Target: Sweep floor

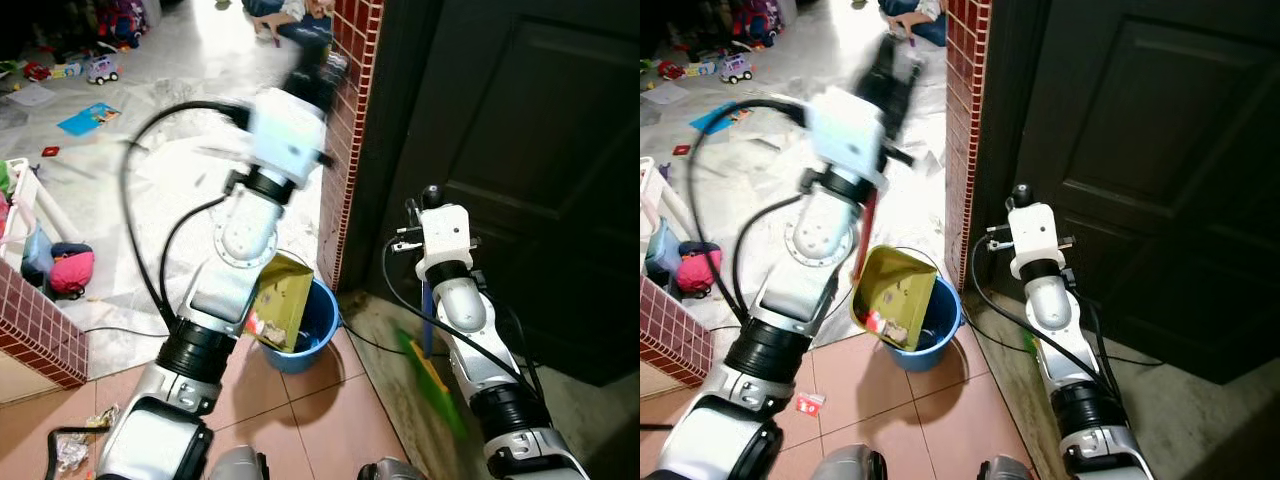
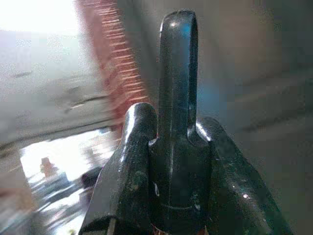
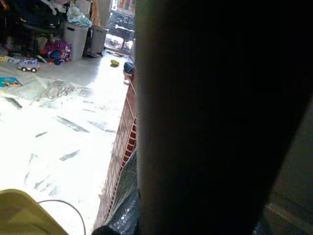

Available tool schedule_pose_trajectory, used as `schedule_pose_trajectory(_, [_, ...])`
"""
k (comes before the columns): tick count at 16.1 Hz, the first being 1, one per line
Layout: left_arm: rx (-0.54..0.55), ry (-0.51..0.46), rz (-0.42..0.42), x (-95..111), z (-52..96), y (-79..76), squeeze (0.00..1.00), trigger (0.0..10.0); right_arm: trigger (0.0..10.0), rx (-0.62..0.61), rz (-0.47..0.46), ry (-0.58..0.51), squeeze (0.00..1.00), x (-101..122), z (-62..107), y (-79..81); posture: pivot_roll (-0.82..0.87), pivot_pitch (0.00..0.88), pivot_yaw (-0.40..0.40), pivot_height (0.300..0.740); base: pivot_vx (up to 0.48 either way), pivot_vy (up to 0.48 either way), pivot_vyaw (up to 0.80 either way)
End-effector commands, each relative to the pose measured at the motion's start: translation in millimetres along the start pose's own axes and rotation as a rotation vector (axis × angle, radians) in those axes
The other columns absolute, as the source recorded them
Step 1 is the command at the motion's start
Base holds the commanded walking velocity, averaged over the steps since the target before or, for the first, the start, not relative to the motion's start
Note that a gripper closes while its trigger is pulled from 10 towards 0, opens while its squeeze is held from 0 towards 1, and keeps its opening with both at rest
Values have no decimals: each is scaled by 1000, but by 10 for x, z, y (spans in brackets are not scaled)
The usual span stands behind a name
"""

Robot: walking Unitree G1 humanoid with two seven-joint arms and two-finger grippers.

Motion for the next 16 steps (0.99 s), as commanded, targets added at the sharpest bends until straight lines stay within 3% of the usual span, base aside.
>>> schedule_pose_trajectory(1, [-163,-88,-44,168,1,-200,0,10000,10000,3,25,-50,0,122,-57,-19,16,0,6,740,0,0,0])
schedule_pose_trajectory(6, [-386,-119,-100,200,73,-422,0,10000,10000,3,32,-48,0,113,-57,-31,13,0,3,740,0,0,0])
schedule_pose_trajectory(9, [-415,-120,-114,194,91,-404,0,10000,10000,4,34,-48,0,113,-64,-27,11,0,3,740,0,0,0])
schedule_pose_trajectory(13, [-279,-130,-101,240,11,-173,0,10000,10000,6,35,-44,0,99,-56,-21,11,0,1,740,0,0,0])
schedule_pose_trajectory(16, [-106,-158,-79,348,-105,183,0,10000,10000,7,37,-46,0,105,-75,-22,13,0,-2,740,0,0,0])
Point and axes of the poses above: a point about 5 cm out from each wrist's last joint towards the gripper, its own z axis pointing back from the gripper into the wrist, its own x axis along the axis of the wrist's last joint, y = z × x, the point moved 4 cm from there along -z, pointing out of the wrist towards the gripper, and after that the axes turned 4 degrees about -z, right-handed, at the moved point
